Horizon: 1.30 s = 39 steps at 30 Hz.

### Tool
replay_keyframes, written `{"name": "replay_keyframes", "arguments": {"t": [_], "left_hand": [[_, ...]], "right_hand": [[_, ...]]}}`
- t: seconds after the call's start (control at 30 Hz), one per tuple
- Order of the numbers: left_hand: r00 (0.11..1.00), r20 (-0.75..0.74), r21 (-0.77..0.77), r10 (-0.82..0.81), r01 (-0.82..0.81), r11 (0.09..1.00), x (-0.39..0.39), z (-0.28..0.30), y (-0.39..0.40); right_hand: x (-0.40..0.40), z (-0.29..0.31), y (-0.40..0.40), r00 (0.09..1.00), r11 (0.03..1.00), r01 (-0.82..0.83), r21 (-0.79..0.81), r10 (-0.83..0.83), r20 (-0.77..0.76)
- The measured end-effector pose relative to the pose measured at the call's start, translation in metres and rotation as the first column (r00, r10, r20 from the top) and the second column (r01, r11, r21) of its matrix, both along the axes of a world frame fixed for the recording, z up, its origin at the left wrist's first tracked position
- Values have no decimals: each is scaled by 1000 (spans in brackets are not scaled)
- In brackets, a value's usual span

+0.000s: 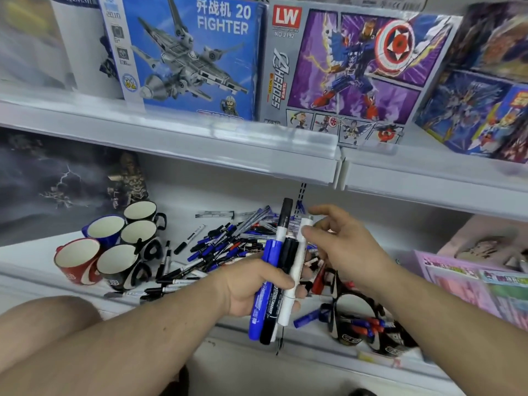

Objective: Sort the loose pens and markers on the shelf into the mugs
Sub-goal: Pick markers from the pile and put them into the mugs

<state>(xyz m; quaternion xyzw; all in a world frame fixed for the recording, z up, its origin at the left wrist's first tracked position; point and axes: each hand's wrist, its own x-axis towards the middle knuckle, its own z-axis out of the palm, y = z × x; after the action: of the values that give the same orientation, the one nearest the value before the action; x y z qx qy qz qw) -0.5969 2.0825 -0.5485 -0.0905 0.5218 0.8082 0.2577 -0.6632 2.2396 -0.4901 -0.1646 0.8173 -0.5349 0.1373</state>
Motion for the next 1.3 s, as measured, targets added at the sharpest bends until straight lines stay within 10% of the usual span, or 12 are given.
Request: {"name": "replay_keyframes", "arguments": {"t": [0.53,0.73,1.3], "left_hand": [[971,-52,74,233,-229,971,-21,-12,-10],[989,-119,235,84,-55,970,-19,5,1],[943,-329,-298,-37,-66,952,-15,15,9]], "right_hand": [[-7,2,28,995,991,-95,-90,93,-29],[-8,2,40,978,984,-175,-17,172,-118],[12,-5,29,920,965,-182,187,234,-313]]}}
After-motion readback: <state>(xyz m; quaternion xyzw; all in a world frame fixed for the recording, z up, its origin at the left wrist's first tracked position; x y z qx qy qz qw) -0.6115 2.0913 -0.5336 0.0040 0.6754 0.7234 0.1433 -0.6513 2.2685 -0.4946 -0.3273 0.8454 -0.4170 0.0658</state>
